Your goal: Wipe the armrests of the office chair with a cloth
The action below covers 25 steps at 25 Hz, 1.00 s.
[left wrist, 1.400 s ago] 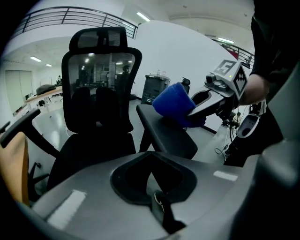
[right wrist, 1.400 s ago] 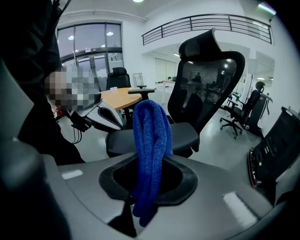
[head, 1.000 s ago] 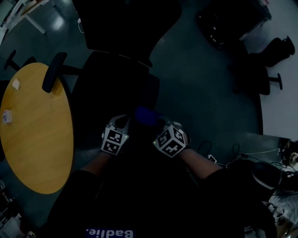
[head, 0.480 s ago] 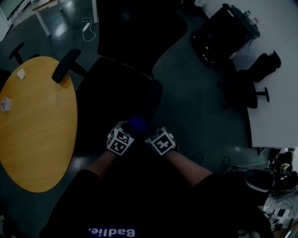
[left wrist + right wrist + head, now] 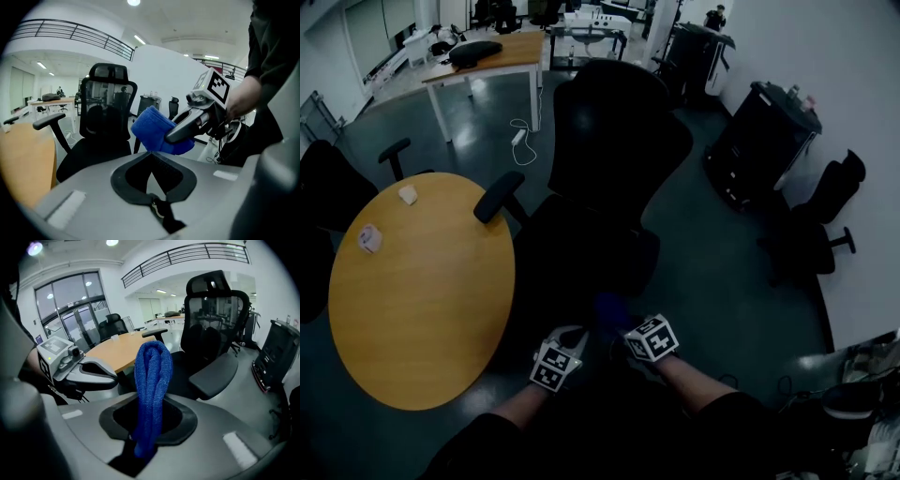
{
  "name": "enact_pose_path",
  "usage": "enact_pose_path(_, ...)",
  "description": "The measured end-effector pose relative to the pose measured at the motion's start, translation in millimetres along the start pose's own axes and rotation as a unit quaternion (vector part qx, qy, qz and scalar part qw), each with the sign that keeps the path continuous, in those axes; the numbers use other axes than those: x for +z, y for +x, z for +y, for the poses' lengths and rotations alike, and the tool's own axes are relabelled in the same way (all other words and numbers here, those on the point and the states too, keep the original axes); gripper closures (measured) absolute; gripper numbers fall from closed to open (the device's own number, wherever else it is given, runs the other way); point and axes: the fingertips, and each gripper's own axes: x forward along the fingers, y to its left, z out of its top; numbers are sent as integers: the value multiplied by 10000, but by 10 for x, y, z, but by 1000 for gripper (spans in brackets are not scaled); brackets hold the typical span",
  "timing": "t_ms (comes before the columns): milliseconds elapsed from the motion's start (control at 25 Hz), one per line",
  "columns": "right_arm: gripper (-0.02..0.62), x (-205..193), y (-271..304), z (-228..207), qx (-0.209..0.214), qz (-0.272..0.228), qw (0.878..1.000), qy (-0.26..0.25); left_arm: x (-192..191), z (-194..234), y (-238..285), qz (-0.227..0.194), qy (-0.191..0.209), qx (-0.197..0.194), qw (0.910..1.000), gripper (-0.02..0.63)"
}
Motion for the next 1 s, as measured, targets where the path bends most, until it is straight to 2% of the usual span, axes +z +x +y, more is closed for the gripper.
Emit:
enact_pose_path(240, 506, 103, -178, 660, 418, -306, 9978, -414, 122, -82, -519, -603, -841, -101, 9946, 592)
enact_pose_path(400, 505, 148, -401, 889, 735, -502, 9938, -671, 327, -164, -751, -949, -1228, 49, 9879, 592)
enact_pose_path(520, 505, 204, -586, 1031, 941, -731, 9902, -732, 453, -265, -889, -1142, -1254, 118, 9854, 592)
enact_pose_path(720, 506, 244, -909, 1077, 1181, -1285, 9828, -601, 747, -596, -956, -1313, -1026, 115, 9860, 592)
enact_pose_path(880, 506, 88, -1174, 1046, 1315, -1649, 9761, -525, 860, -977, -959, -1296, -929, 240, 9869, 592)
enact_pose_path(1000, 505, -59, -1459, 1030, 1327, -1915, 9703, -660, 895, -1309, -940, -1258, -923, 354, 9871, 592)
